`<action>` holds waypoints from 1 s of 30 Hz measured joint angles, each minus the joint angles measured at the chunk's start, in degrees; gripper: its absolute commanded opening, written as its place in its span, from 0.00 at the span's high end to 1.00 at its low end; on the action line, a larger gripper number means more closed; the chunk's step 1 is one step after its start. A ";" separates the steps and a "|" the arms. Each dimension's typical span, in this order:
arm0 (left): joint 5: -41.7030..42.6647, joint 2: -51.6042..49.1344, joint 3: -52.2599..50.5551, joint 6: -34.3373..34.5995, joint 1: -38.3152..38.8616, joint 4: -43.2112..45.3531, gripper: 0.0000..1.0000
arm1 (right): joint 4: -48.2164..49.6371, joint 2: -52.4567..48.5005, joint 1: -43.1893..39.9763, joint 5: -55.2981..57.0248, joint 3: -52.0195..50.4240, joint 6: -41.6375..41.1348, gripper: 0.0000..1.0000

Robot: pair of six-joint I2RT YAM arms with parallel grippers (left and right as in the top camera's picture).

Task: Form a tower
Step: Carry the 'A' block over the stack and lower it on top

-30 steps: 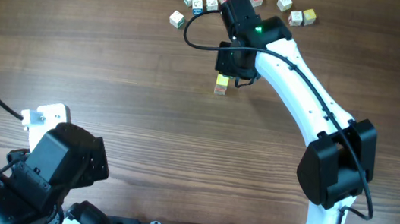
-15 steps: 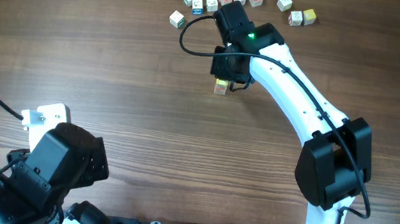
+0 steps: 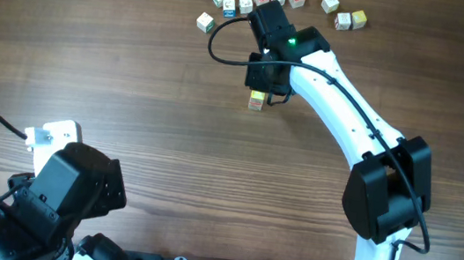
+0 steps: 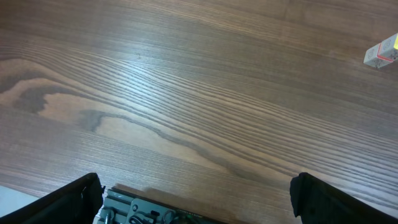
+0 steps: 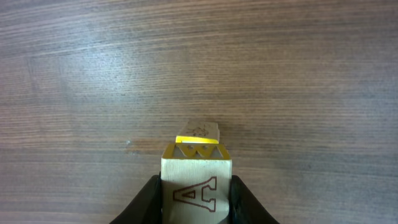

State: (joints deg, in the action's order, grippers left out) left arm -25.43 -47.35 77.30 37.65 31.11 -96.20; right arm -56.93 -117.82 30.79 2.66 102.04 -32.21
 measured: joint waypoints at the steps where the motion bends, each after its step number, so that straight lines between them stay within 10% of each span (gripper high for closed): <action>1: 0.00 0.00 0.00 0.00 0.00 0.00 0.00 | 0.24 -0.04 0.04 0.02 -0.02 0.13 0.79; 26: 0.00 0.00 0.00 0.00 0.00 0.00 0.00 | 0.55 -3.45 1.55 2.86 -0.02 0.17 0.78; 30: 0.00 0.00 0.00 0.00 0.00 0.00 0.00 | 0.57 -3.48 1.55 2.97 -0.02 0.33 0.65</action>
State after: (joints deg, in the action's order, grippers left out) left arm -25.43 -47.35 77.30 37.65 31.11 -96.20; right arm -56.36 -121.30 32.34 5.63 102.02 -31.88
